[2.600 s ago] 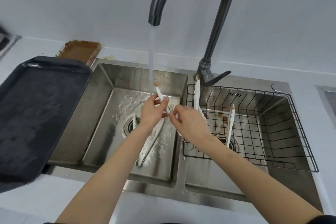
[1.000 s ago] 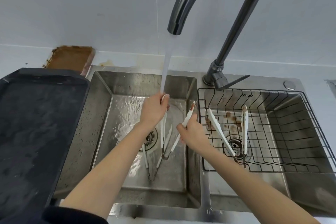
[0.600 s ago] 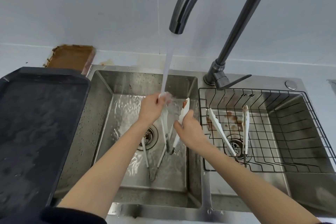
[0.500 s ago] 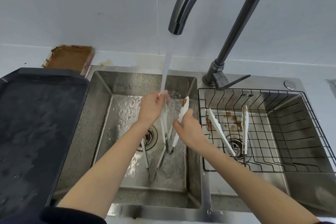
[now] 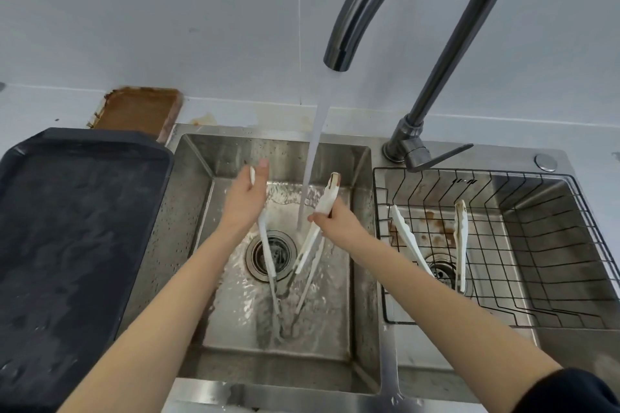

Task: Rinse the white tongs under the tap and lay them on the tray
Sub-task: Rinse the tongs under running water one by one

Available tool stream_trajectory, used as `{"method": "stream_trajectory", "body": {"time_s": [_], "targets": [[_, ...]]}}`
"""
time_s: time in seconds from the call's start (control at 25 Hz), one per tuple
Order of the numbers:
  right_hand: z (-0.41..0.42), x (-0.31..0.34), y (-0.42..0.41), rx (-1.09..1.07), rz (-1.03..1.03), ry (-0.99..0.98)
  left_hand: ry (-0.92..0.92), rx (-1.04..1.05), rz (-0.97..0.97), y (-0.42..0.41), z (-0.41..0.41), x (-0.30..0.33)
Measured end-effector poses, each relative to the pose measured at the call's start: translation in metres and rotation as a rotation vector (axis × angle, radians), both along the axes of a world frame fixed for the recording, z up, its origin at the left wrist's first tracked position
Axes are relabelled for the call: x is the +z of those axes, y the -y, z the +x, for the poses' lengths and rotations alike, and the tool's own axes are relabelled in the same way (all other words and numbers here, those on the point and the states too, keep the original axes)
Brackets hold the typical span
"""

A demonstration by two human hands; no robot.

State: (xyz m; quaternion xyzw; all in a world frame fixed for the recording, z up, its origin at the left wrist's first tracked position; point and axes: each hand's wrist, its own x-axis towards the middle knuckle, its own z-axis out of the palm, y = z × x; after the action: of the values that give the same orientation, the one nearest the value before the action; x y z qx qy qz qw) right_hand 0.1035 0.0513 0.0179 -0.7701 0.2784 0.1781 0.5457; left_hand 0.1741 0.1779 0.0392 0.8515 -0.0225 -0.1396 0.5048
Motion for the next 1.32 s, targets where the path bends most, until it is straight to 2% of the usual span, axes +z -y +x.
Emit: {"method": "stream_trajectory", "body": {"time_s": [0.24,0.4,0.64,0.8,1.0,1.12,1.32], "targets": [[0.015,0.004,-0.021,-0.294,0.345,0.158,0.143,-0.047,0.115,-0.005,0.004,0.015],[0.024,0.008,-0.029,-0.371,0.395,0.199,0.15,-0.062,0.057,0.0,0.001,0.014],[0.029,0.004,-0.044,-0.357,0.358,0.172,0.17,-0.079,0.006,-0.002,-0.007,0.008],[0.027,-0.001,-0.04,-0.396,0.335,0.101,0.152,0.001,-0.025,-0.006,-0.007,0.004],[0.03,0.007,-0.033,-0.164,0.111,0.05,0.038,0.072,-0.093,-0.007,-0.005,0.001],[0.041,0.015,-0.033,-0.144,0.153,0.012,-0.016,0.093,-0.093,-0.007,-0.003,-0.004],[0.045,0.009,-0.024,-0.181,0.234,0.032,-0.141,0.138,-0.212,-0.005,0.003,-0.014]]}}
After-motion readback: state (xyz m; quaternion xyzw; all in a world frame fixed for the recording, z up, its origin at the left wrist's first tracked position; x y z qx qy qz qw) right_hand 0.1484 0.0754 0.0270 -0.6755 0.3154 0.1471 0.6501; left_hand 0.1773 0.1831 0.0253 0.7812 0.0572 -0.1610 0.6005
